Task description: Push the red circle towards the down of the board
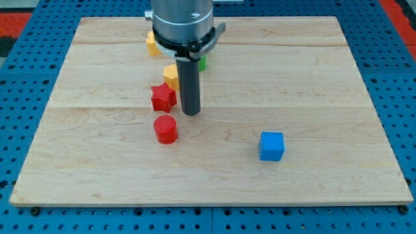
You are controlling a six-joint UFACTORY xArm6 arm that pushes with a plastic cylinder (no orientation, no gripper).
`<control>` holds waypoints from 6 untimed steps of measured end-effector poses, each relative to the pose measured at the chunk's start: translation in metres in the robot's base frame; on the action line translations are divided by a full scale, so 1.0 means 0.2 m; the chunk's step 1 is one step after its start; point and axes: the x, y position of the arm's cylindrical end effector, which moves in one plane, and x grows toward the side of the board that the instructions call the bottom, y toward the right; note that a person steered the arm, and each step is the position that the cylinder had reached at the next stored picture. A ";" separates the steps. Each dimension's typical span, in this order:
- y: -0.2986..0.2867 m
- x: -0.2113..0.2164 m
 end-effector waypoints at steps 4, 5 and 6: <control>-0.59 -0.24; -0.50 -0.43; -0.30 -0.45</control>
